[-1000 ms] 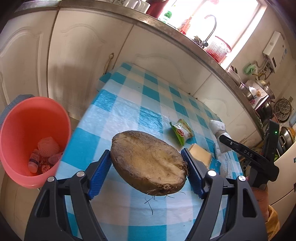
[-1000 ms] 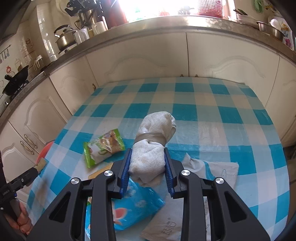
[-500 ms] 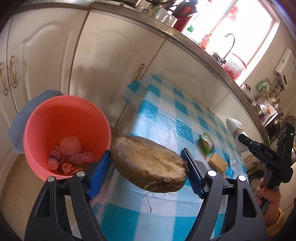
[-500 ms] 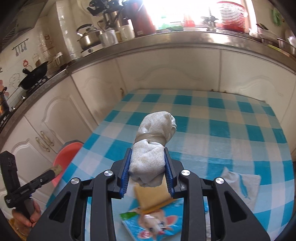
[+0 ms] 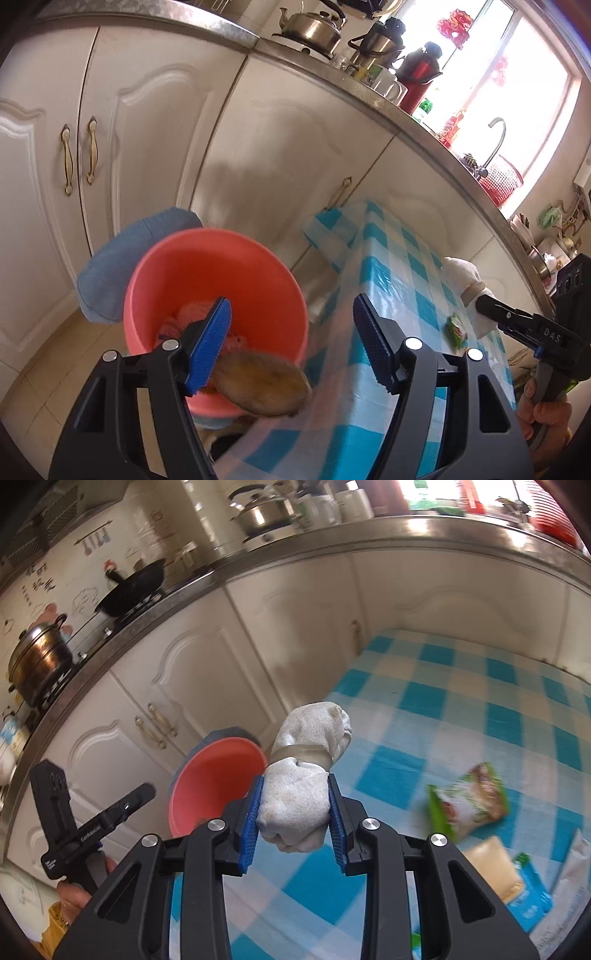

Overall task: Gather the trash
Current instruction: 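Carry the potato piece and cloth bundle to the red bucket and open both tools, then move both open tools back over the table toward the remaining packets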

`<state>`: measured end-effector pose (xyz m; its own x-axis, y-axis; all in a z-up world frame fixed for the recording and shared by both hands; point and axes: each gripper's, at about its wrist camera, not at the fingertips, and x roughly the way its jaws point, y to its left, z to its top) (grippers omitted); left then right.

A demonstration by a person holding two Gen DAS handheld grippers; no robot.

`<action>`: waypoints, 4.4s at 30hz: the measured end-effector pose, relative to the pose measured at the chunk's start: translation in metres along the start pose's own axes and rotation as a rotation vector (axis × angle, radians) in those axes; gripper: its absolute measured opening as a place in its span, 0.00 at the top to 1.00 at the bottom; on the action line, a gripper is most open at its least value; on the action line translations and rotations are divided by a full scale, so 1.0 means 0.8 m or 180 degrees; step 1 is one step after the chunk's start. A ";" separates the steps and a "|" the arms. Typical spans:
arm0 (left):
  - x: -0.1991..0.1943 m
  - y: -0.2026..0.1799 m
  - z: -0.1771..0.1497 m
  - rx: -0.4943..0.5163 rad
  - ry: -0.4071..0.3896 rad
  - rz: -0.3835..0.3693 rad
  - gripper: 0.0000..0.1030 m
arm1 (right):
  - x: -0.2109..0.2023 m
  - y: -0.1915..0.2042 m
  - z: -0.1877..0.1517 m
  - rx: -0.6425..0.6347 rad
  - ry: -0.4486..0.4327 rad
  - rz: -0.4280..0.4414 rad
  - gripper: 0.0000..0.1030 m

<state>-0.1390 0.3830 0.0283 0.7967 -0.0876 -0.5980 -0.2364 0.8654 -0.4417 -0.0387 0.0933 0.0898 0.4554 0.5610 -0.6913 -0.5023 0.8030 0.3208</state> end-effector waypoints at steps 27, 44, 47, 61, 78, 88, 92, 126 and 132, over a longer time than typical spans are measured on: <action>0.026 0.073 -0.014 -0.0371 0.0148 0.0441 0.33 | 0.169 0.132 0.014 -0.0545 0.0811 0.0581 0.54; 0.023 0.067 -0.012 -0.0256 0.0173 0.0626 0.09 | 0.104 0.095 0.017 -0.0370 0.0345 0.0181 0.14; 0.021 0.054 -0.011 -0.0132 0.0184 0.0663 0.07 | 0.092 0.087 0.012 -0.0351 0.0304 0.0108 0.14; 0.002 -0.004 -0.012 0.0220 0.0100 0.0465 0.04 | 0.038 0.031 -0.011 0.0048 0.0073 -0.0076 0.12; -0.014 -0.077 -0.026 0.0473 0.0169 0.0088 0.04 | -0.037 -0.021 -0.032 0.0316 -0.0256 -0.0325 0.11; -0.021 -0.119 -0.040 0.0664 0.0231 -0.0076 0.04 | -0.081 -0.053 -0.052 0.0448 -0.0405 -0.0480 0.11; -0.023 -0.136 -0.046 0.0753 0.0246 -0.0134 0.04 | -0.096 -0.066 -0.061 0.0510 -0.0448 -0.0540 0.11; 0.010 -0.276 -0.108 0.1489 0.0647 -0.0465 0.04 | -0.204 -0.203 -0.157 0.1249 -0.0699 -0.1056 0.11; 0.031 -0.294 -0.116 0.1572 0.0733 -0.0481 0.04 | -0.215 -0.239 -0.178 0.1429 -0.0667 -0.1197 0.11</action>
<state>-0.1154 0.1317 0.0555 0.6464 -0.2860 -0.7074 0.2033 0.9581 -0.2015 -0.1254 -0.1852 0.0549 0.6985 0.2143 -0.6827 0.0580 0.9340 0.3524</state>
